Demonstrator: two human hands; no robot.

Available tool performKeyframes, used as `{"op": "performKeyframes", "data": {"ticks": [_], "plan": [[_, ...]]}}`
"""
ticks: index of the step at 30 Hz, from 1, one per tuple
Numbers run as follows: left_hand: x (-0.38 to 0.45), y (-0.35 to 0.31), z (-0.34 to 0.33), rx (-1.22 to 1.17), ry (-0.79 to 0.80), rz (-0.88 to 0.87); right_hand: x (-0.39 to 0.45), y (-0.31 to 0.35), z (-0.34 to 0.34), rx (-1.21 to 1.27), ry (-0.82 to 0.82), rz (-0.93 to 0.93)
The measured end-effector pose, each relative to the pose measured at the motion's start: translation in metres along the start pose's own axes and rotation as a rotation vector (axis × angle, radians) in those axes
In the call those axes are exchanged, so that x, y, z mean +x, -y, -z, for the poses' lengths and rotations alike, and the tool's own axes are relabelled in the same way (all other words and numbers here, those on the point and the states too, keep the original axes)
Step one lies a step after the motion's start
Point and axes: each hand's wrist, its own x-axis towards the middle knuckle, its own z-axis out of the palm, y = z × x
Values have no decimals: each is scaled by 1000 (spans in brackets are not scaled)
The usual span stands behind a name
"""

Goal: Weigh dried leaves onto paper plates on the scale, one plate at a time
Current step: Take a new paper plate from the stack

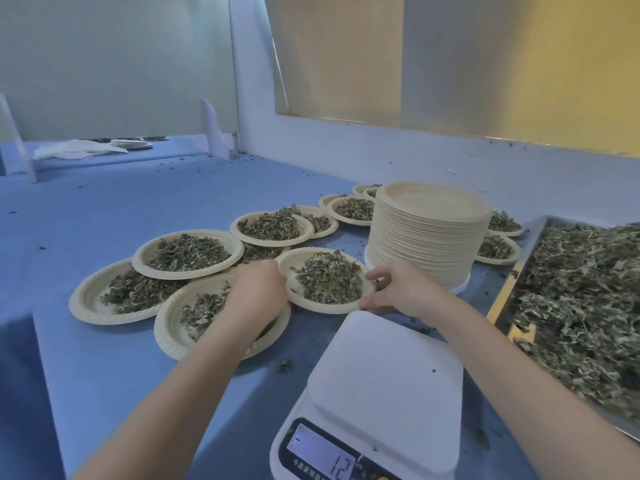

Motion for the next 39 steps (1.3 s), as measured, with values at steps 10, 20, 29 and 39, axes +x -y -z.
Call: {"op": "performKeyframes", "data": {"ticks": [10, 20, 29, 39], "plan": [[4, 22, 1, 171, 132, -3, 4, 0, -5, -16, -29, -5], [-4, 24, 6, 310, 131, -19, 5, 2, -8, -131, -37, 8], [-4, -9, 12, 260, 44, -20, -2, 9, 1, -169, -92, 49], [-2, -119, 54, -9, -17, -299, -38, 59, 63, -250, -251, 256]]}}
